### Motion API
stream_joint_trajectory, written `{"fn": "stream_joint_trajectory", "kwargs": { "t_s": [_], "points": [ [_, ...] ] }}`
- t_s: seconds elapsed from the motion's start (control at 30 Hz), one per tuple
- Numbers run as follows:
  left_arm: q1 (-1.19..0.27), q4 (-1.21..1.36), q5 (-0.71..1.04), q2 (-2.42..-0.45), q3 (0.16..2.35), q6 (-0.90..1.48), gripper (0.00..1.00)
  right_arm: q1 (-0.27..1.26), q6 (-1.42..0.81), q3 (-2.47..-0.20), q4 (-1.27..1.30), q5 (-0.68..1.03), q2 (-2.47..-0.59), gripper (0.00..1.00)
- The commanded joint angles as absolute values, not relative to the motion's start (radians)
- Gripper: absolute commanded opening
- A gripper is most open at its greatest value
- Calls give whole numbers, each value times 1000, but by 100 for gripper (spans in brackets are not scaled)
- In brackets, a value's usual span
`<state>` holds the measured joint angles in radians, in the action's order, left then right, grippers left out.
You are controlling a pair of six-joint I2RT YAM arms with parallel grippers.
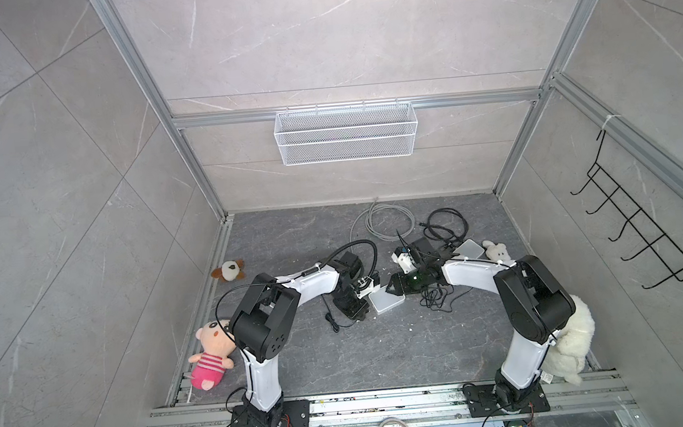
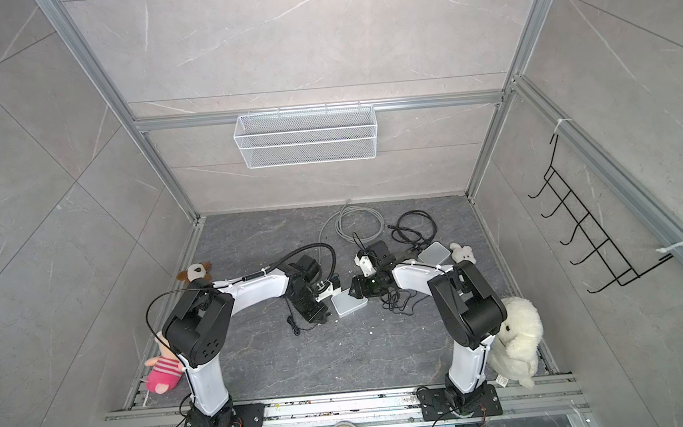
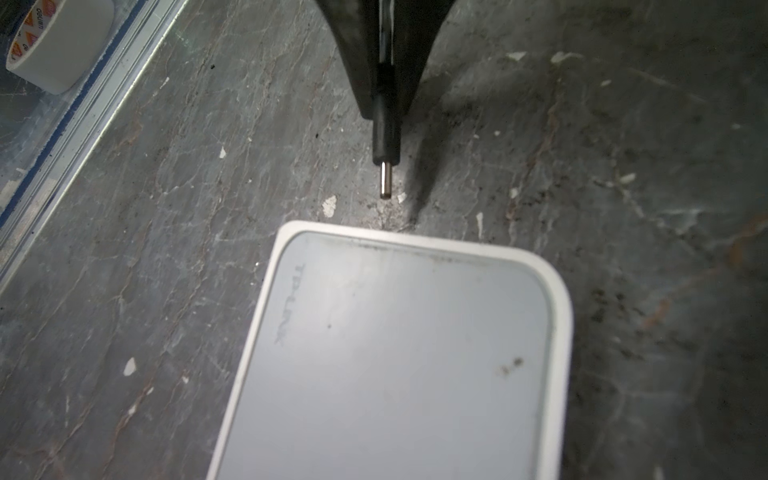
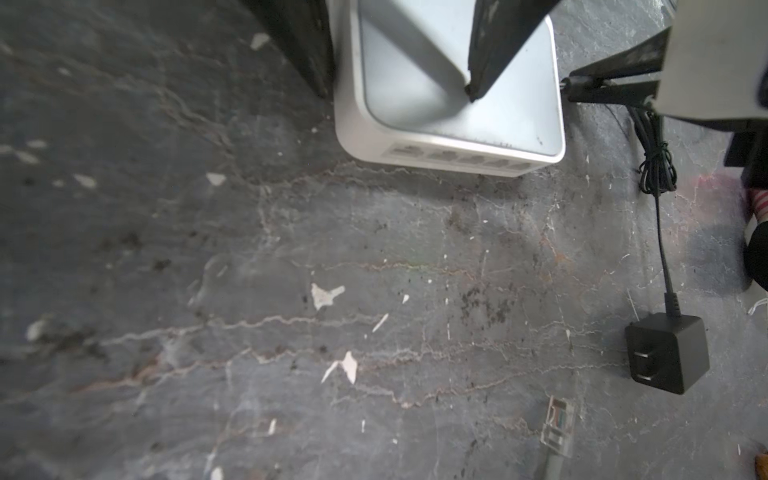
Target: Insert the plug into the switch port
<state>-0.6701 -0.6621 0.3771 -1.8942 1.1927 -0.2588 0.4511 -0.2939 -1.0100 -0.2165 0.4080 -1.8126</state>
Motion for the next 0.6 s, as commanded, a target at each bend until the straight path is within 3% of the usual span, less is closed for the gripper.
{"fn": "stream_joint_trajectory", "kwargs": {
  "t_s": [0.0,0.57],
  "points": [
    [-676,-627,415,-1852,1190,-233,10,453,-277,-1022,-265,394,-1844,54],
    [-681,-465,464,-1868,1126,-163,10,453,-258,-1022,-282,408,-1850,51]
  ]
}}
